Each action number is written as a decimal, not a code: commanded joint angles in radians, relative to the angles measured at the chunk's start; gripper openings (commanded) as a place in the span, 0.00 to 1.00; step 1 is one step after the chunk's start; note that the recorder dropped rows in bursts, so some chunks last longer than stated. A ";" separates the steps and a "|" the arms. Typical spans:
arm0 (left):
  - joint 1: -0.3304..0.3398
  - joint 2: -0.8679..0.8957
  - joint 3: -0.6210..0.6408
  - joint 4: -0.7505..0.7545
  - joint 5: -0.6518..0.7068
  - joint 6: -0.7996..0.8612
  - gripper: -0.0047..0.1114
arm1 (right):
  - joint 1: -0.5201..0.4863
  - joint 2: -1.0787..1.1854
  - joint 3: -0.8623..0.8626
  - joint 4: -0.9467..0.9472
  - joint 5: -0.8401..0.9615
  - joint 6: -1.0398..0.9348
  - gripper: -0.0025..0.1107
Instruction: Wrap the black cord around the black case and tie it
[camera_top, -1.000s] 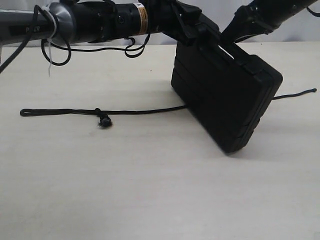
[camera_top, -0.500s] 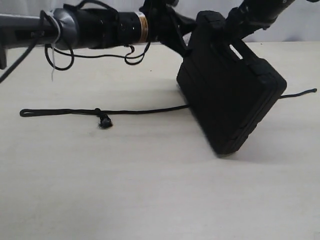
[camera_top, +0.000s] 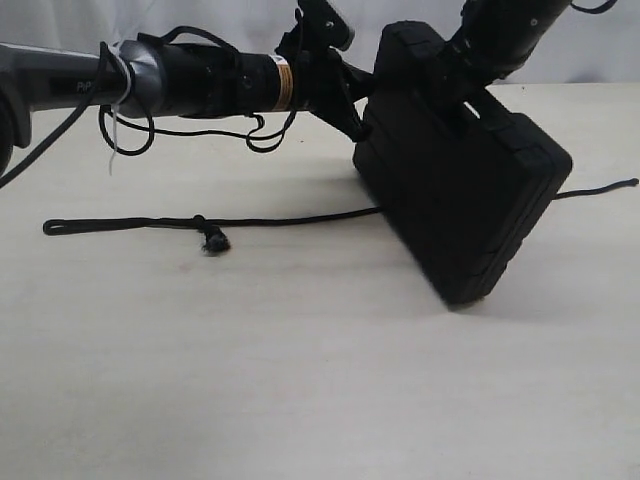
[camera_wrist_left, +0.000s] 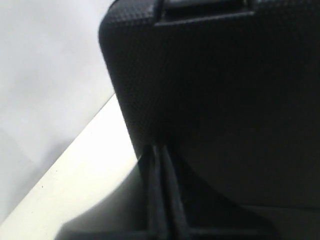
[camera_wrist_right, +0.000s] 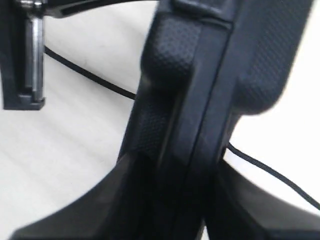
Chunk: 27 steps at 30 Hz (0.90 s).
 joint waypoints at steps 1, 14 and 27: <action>-0.003 -0.008 -0.002 0.000 -0.006 -0.010 0.04 | 0.002 -0.009 -0.036 0.032 0.009 -0.007 0.07; -0.003 -0.017 -0.002 0.000 -0.069 -0.055 0.04 | 0.004 -0.017 -0.046 -0.017 0.009 0.132 0.06; -0.003 -0.017 -0.002 0.000 -0.118 -0.088 0.04 | 0.002 0.000 -0.046 -0.123 0.009 0.239 0.35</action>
